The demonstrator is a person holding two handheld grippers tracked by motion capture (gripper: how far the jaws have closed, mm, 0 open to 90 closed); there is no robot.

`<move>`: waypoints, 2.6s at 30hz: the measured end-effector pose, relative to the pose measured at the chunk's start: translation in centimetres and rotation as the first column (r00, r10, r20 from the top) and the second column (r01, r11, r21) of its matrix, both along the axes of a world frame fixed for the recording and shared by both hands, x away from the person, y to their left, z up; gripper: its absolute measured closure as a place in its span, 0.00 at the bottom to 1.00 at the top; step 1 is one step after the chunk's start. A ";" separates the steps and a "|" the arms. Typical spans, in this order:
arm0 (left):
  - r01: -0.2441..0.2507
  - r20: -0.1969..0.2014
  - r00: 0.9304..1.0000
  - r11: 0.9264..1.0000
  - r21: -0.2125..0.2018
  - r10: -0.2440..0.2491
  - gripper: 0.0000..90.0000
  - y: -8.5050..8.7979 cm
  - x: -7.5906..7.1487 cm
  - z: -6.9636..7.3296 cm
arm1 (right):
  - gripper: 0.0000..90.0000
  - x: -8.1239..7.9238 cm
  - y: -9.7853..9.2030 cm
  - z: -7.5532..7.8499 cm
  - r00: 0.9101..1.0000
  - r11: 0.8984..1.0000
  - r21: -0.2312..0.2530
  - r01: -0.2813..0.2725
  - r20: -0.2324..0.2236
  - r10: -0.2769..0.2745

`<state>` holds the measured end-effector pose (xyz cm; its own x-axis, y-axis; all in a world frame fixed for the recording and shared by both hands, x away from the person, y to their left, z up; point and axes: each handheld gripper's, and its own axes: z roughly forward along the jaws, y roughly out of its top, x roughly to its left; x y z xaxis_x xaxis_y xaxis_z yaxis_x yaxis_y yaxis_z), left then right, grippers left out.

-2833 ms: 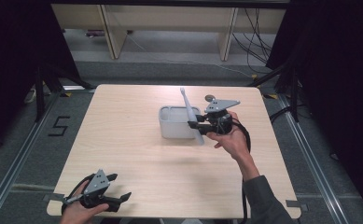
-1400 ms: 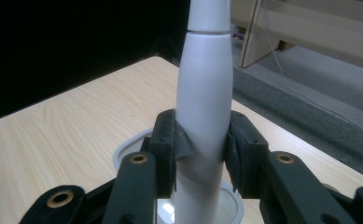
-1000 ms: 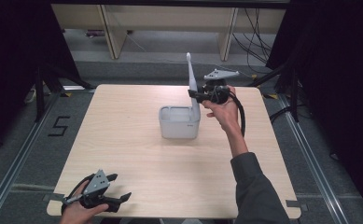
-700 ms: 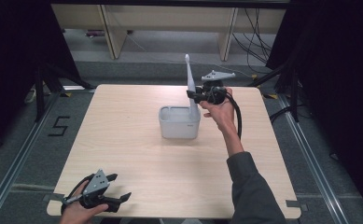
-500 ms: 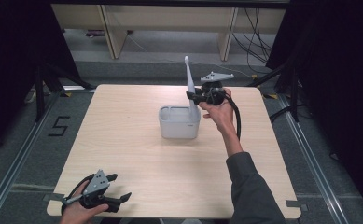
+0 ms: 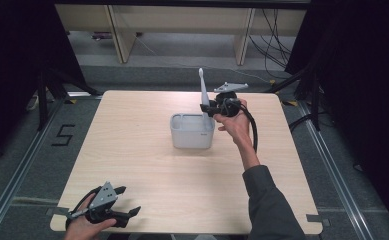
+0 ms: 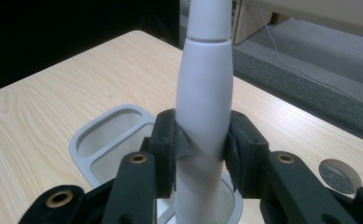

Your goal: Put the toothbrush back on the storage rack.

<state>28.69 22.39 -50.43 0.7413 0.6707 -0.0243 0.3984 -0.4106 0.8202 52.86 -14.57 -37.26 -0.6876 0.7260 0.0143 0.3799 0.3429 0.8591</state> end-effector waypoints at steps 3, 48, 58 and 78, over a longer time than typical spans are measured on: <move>0.005 0.003 1.000 1.000 0.013 -0.005 0.16 0.1 0.0 0.0 | 0.74 -0.1 0.1 -0.2 1.000 1.000 0.002 -0.002 -0.014 0.002; 0.007 0.009 1.000 1.000 0.016 -0.008 0.16 0.0 0.0 0.1 | 0.67 -0.8 -0.8 -3.4 0.995 1.000 -0.017 -0.004 -0.097 0.003; 0.004 0.004 1.000 1.000 0.006 -0.004 0.16 0.0 -0.1 0.0 | 0.53 -1.3 -0.7 -3.2 0.996 1.000 0.008 0.004 -0.084 -0.003; 0.008 0.007 1.000 1.000 0.017 -0.008 0.16 0.1 0.0 0.0 | 0.38 -2.7 -1.2 -1.8 0.997 1.000 0.024 0.011 -0.079 -0.009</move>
<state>28.68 22.46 -50.39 0.7469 0.6649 -0.0076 0.3891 -0.4278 0.8158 50.12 -15.81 -39.10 -0.6763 0.7316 0.0858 0.4501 0.3182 0.8344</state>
